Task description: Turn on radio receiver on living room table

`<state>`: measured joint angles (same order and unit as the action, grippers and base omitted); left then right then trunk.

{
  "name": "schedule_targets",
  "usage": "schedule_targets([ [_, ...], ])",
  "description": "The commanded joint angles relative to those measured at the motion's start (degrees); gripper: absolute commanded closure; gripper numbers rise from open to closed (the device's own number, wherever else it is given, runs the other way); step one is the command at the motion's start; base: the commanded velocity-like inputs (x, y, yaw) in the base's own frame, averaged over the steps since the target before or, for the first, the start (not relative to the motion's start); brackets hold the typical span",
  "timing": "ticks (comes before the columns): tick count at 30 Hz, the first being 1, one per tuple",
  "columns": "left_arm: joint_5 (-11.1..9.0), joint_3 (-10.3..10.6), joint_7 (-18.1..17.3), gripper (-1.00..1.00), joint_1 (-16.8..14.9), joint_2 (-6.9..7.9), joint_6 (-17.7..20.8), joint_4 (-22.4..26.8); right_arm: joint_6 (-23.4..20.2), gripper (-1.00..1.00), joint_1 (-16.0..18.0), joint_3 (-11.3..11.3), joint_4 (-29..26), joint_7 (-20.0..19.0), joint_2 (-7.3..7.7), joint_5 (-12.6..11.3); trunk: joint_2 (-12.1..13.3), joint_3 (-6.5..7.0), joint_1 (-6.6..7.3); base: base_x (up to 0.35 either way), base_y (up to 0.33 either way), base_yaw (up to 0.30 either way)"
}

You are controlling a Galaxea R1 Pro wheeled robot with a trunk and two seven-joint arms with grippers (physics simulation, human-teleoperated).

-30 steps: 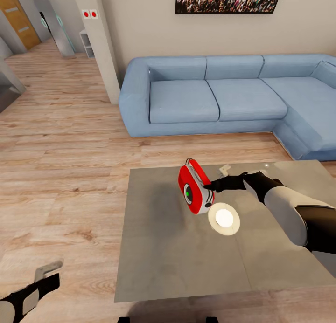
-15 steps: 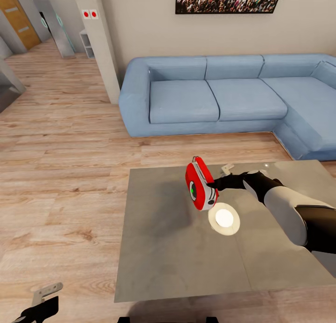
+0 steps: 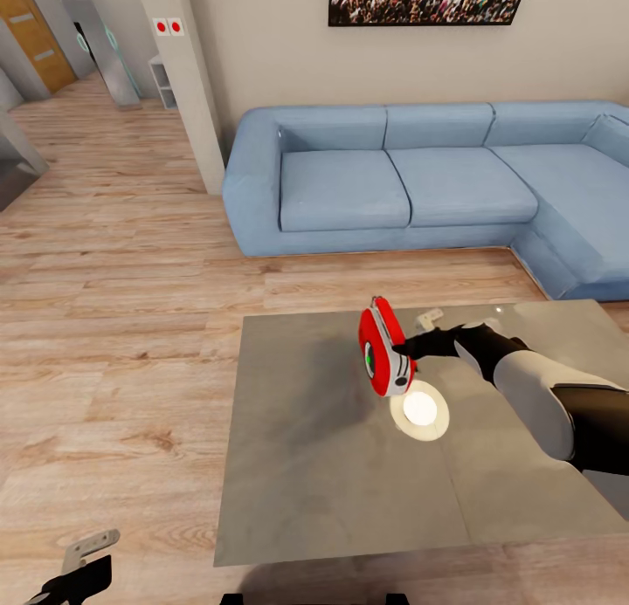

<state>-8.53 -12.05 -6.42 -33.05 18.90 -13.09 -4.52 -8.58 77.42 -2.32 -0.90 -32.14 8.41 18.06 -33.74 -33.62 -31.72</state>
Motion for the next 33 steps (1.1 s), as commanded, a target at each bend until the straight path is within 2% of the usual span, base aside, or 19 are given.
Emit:
schedule_targets([
  [1, 0.00, 0.00, 0.00, 1.00, 0.00, 0.00, 0.00, 0.02, -0.56, 1.00, 0.01, 0.48, -0.03, 0.32, -0.02, -0.23, 0.00, 0.00, 0.00, 0.000, 0.000, 0.000],
  [9, -0.06, 0.00, -0.12, 1.00, 0.00, -0.04, 0.09, 0.04, -1.63, 1.00, 0.01, 0.49, 0.16, 4.82, -0.14, -0.22, 0.00, 0.00, 0.00, 0.000, 0.000, 0.000],
  [23, -0.43, -0.24, 0.00, 1.00, 0.00, 0.03, 0.10, 0.13, -1.68, 1.00, 0.01, 0.49, 1.68, 5.42, -0.15, -0.22, 0.00, 0.00, 0.00, 0.000, 0.000, 0.000],
  [31, -0.44, -0.26, 0.00, 1.00, 0.00, 0.00, 0.17, 0.13, -1.61, 1.00, 0.01, 0.49, 1.72, 5.34, -0.15, -0.22, -3.21, -1.43, -1.75, 0.000, 0.000, 0.000],
  [33, -0.44, -0.26, 0.00, 1.00, 0.00, 0.02, 0.21, 0.13, -1.56, 1.00, 0.01, 0.54, 1.75, 5.34, -0.15, -0.22, -3.21, -1.43, -1.75, 0.000, 0.000, 0.000],
])
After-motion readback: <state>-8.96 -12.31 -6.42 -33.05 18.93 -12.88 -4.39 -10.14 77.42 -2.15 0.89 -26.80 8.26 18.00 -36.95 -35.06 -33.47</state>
